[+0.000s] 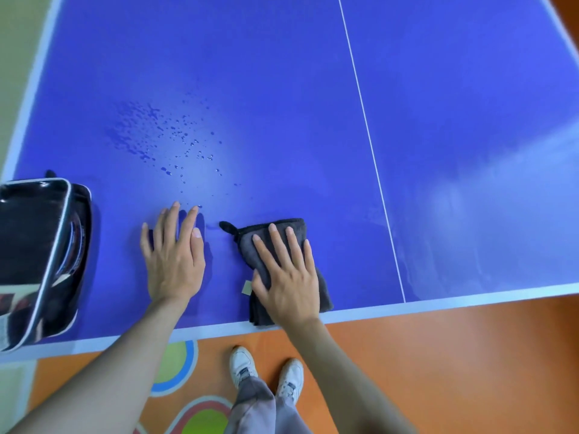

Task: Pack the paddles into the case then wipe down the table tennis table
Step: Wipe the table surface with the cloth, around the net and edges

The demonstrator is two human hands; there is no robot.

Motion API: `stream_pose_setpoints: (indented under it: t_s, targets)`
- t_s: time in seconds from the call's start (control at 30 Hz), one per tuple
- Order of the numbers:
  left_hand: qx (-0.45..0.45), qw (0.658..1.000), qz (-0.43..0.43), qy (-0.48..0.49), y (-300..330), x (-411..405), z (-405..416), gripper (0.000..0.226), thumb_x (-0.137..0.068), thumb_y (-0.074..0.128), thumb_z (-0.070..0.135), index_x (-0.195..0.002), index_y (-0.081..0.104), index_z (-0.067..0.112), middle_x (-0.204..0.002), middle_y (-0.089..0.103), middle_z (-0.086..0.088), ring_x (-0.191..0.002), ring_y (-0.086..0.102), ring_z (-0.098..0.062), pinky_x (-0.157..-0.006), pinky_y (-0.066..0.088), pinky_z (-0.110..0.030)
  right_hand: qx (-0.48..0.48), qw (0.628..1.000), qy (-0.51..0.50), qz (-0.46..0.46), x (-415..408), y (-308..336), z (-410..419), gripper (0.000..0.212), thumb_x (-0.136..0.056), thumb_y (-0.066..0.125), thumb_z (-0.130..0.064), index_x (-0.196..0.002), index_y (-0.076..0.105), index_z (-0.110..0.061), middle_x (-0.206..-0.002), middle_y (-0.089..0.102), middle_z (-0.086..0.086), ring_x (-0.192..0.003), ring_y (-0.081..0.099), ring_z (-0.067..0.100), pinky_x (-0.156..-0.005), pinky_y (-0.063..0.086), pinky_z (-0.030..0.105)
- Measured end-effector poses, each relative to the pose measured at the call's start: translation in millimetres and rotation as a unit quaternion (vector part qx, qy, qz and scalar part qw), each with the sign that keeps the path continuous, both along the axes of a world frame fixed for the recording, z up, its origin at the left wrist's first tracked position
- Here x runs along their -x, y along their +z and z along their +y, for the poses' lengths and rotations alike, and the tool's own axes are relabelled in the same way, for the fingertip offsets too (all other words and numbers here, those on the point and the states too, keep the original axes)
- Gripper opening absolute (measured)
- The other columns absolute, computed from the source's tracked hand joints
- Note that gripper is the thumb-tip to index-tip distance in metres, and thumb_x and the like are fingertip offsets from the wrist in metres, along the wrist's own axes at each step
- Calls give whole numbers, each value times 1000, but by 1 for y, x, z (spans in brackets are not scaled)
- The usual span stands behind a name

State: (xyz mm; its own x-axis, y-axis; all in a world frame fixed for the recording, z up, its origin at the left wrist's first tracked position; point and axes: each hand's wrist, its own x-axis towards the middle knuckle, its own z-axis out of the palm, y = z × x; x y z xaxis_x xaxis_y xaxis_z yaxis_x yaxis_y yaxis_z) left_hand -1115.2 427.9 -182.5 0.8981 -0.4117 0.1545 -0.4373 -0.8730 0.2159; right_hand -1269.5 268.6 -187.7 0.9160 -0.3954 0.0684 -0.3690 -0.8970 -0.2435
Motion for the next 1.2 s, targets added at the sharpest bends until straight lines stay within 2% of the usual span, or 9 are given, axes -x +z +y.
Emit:
stream_pose_setpoints:
  t_s: [0.1, 0.23, 0.43, 0.7, 0.83, 0.9, 0.97, 1.1, 1.2]
  targets:
    - [-5, 1000, -3, 1, 0, 0, 0, 50, -111, 23, 36, -154, 44, 22, -162, 38, -9, -150, 33, -31, -126, 14, -55, 2, 997, -75, -8, 40, 2, -65, 69, -95, 53, -46, -161, 37, -38, -173, 23, -6, -161, 16, 23, -128, 21, 53]
    - [-6, 1000, -8, -3, -1, 1, -1, 51, -110, 24, 38, -152, 45, 19, -160, 39, -10, -149, 34, -32, -125, 14, -55, 12, 989, -147, 14, 99, 4, -149, 66, -97, 47, -46, -161, 38, -37, -172, 26, -5, -159, 25, 27, -124, 27, 56]
    - [-14, 1000, -14, -4, -5, -2, -1, 50, -109, 29, 40, -150, 47, 17, -159, 41, -11, -148, 36, -31, -125, 17, -55, 31, 975, -216, 31, 90, 0, -136, 65, -98, 43, -43, -162, 38, -32, -171, 28, -3, -159, 22, 28, -126, 24, 54]
    - [4, 1000, -10, -5, -9, -4, -1, 48, -111, 24, 34, -150, 47, 19, -160, 40, -8, -150, 35, -29, -125, 15, -56, 32, 997, -68, 24, -4, -4, 2, 68, -101, 47, -44, -165, 31, -29, -173, 23, 3, -161, 16, 32, -127, 20, 56]
    - [140, 989, 46, 16, -12, -9, 1, 47, -111, 24, 27, -149, 47, 12, -162, 37, -8, -151, 32, -24, -127, 16, -53, 20, 1000, -21, 3, -52, -7, 73, 63, -105, 40, -44, -165, 30, -26, -173, 23, 5, -161, 17, 30, -126, 25, 56]
    - [218, 973, 73, 34, -11, -12, 4, 46, -110, 26, 23, -149, 47, 11, -163, 37, -6, -153, 28, -20, -128, 15, -52, 20, 1000, 0, 10, -65, -9, 91, 61, -109, 31, -46, -166, 27, -26, -174, 20, 4, -161, 14, 29, -126, 24, 56]
    - [254, 963, 82, 31, -9, -12, 7, 46, -109, 27, 22, -149, 46, 11, -163, 36, -5, -155, 25, -19, -128, 15, -50, 25, 1000, 12, 12, -68, -12, 93, 60, -110, 29, -45, -166, 24, -25, -174, 18, 4, -162, 12, 29, -126, 23, 56]
    - [220, 973, 70, -9, -10, -9, 10, 49, -109, 23, 25, -150, 45, 10, -163, 37, -6, -157, 21, -20, -130, 7, -47, 19, 999, 45, 1, -63, -12, 75, 58, -109, 36, -44, -164, 31, -28, -173, 22, 0, -161, 14, 27, -126, 23, 56]
    - [139, 990, 28, 3, -10, -6, 7, 48, -110, 23, 28, -147, 48, 10, -161, 41, -6, -155, 26, -24, -129, 7, -53, 7, 999, 46, -12, -55, -8, 37, 59, -104, 44, -43, -162, 37, -32, -172, 26, -3, -161, 16, 24, -126, 21, 56]
